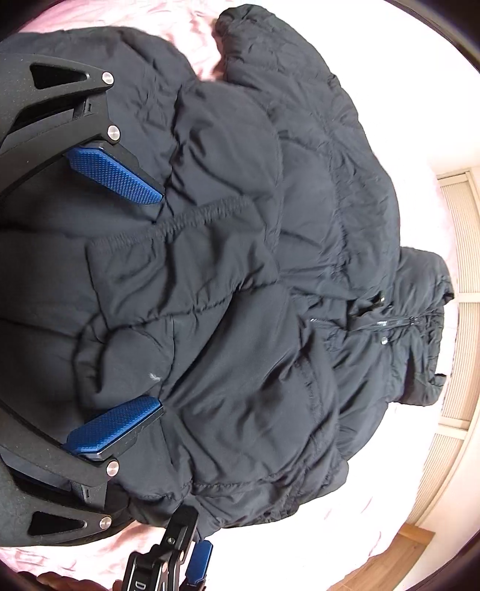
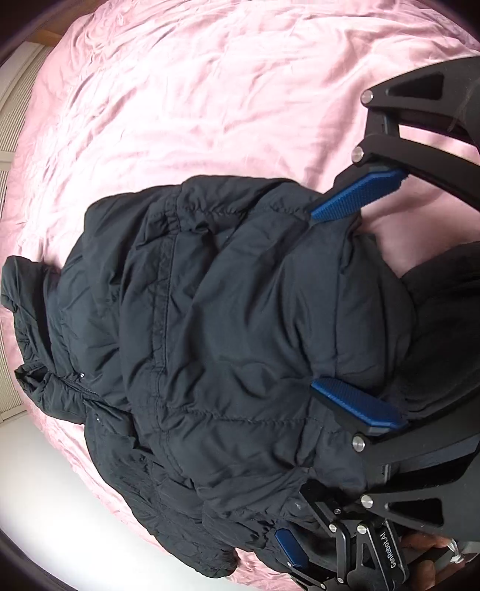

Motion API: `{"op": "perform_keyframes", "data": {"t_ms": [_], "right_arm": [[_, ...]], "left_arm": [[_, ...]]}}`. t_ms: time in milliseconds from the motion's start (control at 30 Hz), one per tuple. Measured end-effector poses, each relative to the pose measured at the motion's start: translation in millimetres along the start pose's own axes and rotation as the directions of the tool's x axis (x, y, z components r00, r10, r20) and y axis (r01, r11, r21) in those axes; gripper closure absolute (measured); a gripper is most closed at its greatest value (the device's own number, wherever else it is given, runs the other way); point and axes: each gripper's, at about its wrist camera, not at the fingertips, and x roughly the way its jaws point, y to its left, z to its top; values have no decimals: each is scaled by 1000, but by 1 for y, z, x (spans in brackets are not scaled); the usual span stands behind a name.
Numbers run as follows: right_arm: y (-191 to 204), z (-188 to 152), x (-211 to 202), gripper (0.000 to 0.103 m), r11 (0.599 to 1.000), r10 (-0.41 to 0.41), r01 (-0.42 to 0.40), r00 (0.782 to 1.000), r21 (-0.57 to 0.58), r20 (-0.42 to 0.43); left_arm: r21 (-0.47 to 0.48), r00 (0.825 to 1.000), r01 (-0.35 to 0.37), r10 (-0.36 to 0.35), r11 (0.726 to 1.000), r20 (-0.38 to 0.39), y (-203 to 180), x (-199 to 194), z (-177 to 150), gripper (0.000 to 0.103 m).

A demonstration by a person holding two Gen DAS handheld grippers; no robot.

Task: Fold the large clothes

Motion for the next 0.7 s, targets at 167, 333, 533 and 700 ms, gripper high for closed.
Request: {"op": "perform_keyframes", "data": {"t_ms": [167, 333, 533, 700], "right_arm": [[7, -12, -44, 16, 999, -11, 10, 1000, 43, 28], [13, -19, -98, 16, 993, -21, 13, 998, 118, 63], [23, -24, -156, 16, 984, -46, 26, 993, 176, 109], [32, -20, -181, 16, 973, -85, 51, 986, 227, 141]], "left_arm": [[9, 1000, 10, -10, 1000, 27, 20, -35, 2, 1], [-7, 998, 12, -12, 1000, 56, 54, -72, 6, 1], [-29, 995, 17, -13, 999, 101, 99, -116, 15, 1], [-48, 991, 24, -17, 999, 134, 136, -143, 16, 1]]}}
